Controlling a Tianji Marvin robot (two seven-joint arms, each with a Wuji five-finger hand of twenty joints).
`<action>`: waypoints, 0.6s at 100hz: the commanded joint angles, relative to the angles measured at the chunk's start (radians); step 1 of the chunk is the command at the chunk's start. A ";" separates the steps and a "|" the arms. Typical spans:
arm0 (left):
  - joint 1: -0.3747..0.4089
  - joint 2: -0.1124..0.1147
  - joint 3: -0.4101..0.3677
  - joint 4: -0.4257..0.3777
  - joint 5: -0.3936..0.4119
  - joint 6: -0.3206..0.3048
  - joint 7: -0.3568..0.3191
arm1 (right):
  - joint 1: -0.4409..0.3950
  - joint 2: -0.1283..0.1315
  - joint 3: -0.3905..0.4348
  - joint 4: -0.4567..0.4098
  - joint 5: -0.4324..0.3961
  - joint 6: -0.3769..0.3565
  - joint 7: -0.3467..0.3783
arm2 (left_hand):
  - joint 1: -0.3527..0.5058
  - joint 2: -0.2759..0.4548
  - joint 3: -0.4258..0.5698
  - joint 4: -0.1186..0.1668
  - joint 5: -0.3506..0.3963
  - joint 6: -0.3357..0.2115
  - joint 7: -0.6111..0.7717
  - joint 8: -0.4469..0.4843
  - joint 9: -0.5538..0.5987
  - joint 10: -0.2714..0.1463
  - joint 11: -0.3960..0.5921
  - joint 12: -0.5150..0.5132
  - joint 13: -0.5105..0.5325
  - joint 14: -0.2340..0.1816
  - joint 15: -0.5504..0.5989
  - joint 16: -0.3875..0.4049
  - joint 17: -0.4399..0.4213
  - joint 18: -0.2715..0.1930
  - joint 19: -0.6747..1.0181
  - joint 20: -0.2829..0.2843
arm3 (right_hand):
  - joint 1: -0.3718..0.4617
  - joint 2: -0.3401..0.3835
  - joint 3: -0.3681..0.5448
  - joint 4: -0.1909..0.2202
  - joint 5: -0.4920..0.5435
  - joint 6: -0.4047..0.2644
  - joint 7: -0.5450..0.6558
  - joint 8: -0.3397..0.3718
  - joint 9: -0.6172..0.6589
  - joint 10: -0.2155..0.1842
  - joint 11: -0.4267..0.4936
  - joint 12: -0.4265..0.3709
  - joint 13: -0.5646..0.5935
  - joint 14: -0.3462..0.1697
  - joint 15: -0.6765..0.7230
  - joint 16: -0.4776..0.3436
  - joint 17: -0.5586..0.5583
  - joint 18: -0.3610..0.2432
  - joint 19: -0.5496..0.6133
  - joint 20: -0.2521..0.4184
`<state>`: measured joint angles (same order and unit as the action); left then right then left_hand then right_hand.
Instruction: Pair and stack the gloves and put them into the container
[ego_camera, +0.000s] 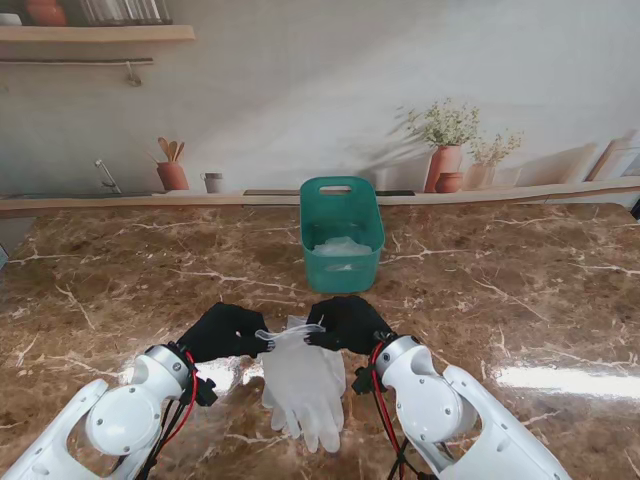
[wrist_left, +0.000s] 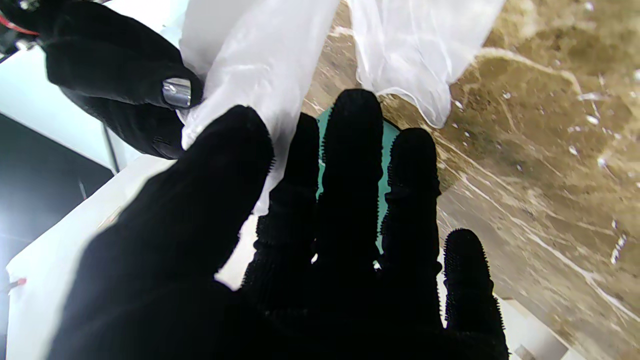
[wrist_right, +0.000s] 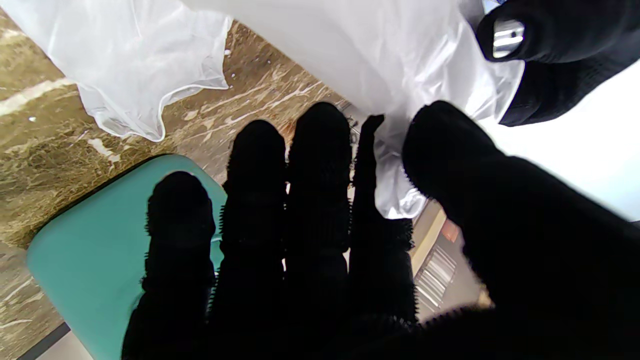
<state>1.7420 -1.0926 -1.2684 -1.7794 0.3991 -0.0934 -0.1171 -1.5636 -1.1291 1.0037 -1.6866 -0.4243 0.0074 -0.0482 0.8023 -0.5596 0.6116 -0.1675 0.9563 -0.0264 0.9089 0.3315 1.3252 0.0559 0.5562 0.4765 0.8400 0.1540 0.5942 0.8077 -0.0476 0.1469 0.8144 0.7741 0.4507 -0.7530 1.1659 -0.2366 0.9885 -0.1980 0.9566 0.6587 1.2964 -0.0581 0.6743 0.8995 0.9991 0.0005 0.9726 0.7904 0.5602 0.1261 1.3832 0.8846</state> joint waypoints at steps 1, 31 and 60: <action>-0.013 -0.002 0.003 0.008 0.013 0.026 0.003 | 0.015 -0.010 -0.008 0.028 0.011 0.023 0.014 | 0.000 -0.010 0.032 -0.030 0.019 0.003 0.010 0.017 0.060 0.028 0.046 0.034 0.026 0.000 0.049 0.022 -0.023 -0.025 0.016 -0.009 | -0.016 0.023 0.009 0.022 0.027 -0.007 0.037 -0.011 0.031 0.013 0.003 -0.010 0.032 -0.009 0.024 0.019 0.009 0.009 0.045 0.028; -0.119 -0.002 0.061 0.088 0.062 0.108 -0.001 | 0.091 -0.023 -0.068 0.091 0.017 0.102 0.011 | 0.001 -0.008 0.043 -0.026 0.010 0.000 0.001 0.037 0.052 0.030 0.052 0.064 0.014 -0.003 0.044 0.026 -0.025 -0.026 -0.003 -0.018 | -0.020 0.039 -0.002 0.017 0.029 -0.003 0.044 -0.020 0.033 0.015 0.005 -0.022 0.033 -0.007 0.028 0.018 0.010 0.011 0.050 0.027; -0.272 -0.006 0.187 0.204 0.125 0.176 0.010 | 0.201 -0.059 -0.151 0.209 0.038 0.244 -0.032 | -0.007 -0.010 0.055 -0.027 0.009 -0.005 -0.008 0.057 0.050 0.030 0.054 0.084 0.011 -0.008 0.042 0.029 -0.023 -0.030 -0.013 -0.022 | -0.025 0.048 -0.015 0.017 0.033 0.002 0.048 -0.029 0.037 0.018 0.014 -0.027 0.036 -0.008 0.036 0.019 0.013 0.009 0.058 0.027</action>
<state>1.4919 -1.0898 -1.0891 -1.5944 0.5186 0.0798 -0.1049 -1.3684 -1.1750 0.8540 -1.4986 -0.3887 0.2458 -0.0896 0.7995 -0.5596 0.6345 -0.1675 0.9555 -0.0257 0.9080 0.3732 1.3252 0.0585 0.5820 0.5410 0.8400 0.1540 0.6083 0.8198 -0.0476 0.1456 0.8143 0.7594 0.4534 -0.7216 1.1453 -0.2366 0.9885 -0.1859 0.9580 0.6386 1.2965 -0.0523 0.6742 0.8857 0.9991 0.0040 0.9763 0.7904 0.5668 0.1263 1.3953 0.8847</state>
